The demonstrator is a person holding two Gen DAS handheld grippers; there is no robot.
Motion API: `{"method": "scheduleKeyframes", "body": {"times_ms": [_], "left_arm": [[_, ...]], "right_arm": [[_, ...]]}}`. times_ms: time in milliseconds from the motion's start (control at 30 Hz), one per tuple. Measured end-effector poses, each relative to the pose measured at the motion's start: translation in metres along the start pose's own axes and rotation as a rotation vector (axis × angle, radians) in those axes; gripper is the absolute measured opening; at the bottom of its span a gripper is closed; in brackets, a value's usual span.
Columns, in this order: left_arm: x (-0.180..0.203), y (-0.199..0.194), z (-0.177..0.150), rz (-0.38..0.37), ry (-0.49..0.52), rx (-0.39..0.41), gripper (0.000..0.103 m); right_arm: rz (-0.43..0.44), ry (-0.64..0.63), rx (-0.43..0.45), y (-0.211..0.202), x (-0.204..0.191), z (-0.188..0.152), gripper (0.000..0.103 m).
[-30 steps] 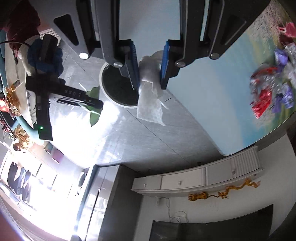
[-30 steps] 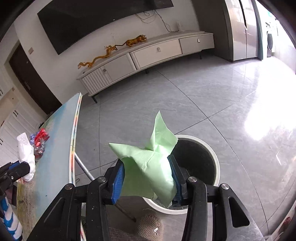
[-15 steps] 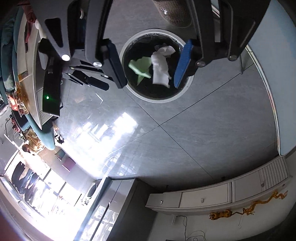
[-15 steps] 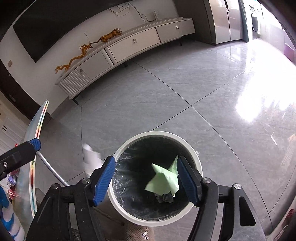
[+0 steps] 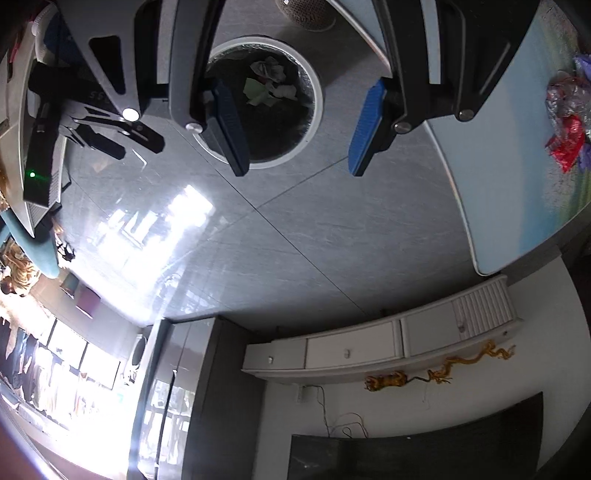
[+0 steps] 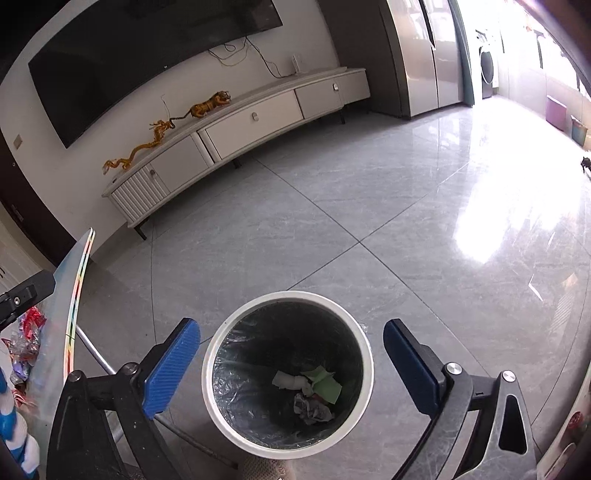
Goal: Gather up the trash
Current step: 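Move both tools back over the table toward the remaining trash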
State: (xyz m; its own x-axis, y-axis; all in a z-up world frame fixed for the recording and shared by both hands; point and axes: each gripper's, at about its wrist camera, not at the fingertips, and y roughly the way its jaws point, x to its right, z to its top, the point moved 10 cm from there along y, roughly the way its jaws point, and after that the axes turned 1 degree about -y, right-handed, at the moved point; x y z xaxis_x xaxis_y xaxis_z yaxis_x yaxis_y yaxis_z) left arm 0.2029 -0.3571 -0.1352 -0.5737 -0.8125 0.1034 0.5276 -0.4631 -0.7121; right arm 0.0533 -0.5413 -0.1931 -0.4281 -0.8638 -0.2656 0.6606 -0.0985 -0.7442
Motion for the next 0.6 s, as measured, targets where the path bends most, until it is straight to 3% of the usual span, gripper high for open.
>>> {"method": "scheduleKeyframes", "body": {"times_ms": [133, 300, 600], "left_arm": [[-0.026, -0.031, 0.005, 0.096, -0.021, 0.083, 0.054], [-0.053, -0.06, 0.002, 0.15, -0.05, 0.096, 0.054], [-0.111, -0.125, -0.01, 0.288, -0.102, 0.184, 0.054]], "right_arm": [[-0.003, -0.008, 0.073, -0.022, -0.01, 0.013, 0.103], [0.001, -0.008, 0.145, -0.047, -0.022, 0.025, 0.103], [0.036, -0.04, 0.189, -0.073, -0.058, 0.031, 0.103]]}}
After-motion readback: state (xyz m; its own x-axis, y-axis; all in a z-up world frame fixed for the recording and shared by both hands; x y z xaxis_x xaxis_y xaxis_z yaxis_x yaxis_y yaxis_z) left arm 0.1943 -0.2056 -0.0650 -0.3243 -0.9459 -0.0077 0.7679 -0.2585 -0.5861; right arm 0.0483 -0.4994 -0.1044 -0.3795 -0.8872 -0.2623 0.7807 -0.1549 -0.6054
